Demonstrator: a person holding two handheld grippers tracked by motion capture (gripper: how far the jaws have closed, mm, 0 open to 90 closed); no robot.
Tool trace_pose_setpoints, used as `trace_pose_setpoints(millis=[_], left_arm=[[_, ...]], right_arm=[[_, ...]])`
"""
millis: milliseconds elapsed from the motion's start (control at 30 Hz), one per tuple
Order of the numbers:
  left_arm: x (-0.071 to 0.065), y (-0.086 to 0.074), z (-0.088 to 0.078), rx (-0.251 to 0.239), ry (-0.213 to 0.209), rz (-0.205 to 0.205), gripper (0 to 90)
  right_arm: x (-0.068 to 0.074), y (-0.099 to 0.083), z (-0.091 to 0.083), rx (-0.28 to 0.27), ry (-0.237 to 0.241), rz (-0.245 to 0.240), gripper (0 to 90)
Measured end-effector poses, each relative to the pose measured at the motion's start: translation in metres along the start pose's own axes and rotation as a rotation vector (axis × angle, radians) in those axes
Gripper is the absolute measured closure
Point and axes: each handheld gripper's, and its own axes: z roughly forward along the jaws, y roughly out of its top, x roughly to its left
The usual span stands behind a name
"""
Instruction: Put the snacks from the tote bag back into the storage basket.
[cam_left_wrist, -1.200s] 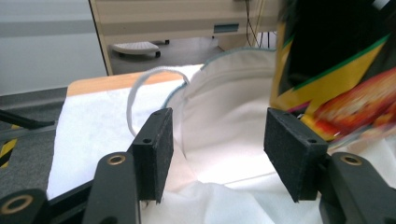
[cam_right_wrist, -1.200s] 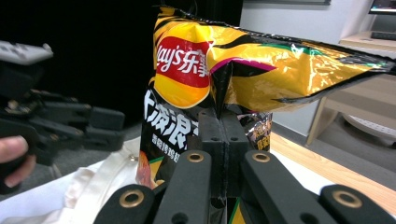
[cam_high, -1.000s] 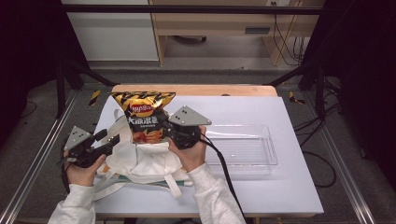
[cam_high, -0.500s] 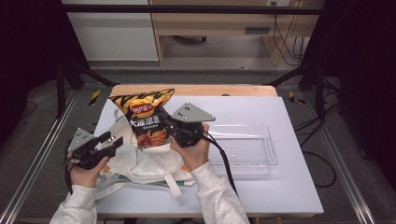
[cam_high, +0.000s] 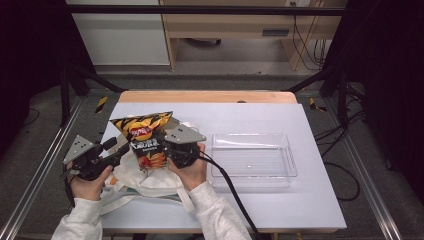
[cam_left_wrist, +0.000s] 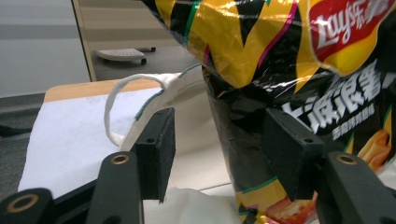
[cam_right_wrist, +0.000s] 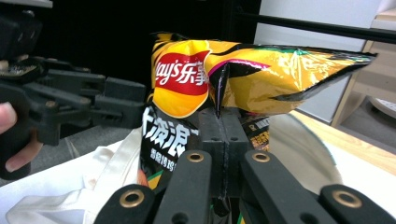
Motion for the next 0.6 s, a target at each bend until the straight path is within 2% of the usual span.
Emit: trace_pose_setpoints(millis=[67, 167, 333, 400, 600], left_arm=[[0.001, 0.0, 0.0, -0.001, -0.003, -0.006, 44.4], [0.001, 0.0, -0.001, -0.009, -0.009, -0.004, 44.8], [-0.006, 0.002, 0.001, -0.01, -0.058, 0.013, 45.1], [-0.01, 0.002, 0.004, -0.003, -0.078, 0.032, 45.1], [-0.016, -0.001, 0.015, 0.042, -0.119, 0.045, 43.5]], right_arm=[[0.001, -0.005, 0.002, 0.001, 0.012, 0.006, 90.0], [0.005, -0.009, 0.001, 0.004, 0.014, -0.013, 90.0], [0.005, -0.016, -0.002, 0.019, 0.026, -0.02, 90.0], [0.005, -0.018, -0.003, 0.025, 0.029, -0.022, 90.0], [0.003, -0.022, -0.007, 0.042, 0.034, -0.022, 90.0]])
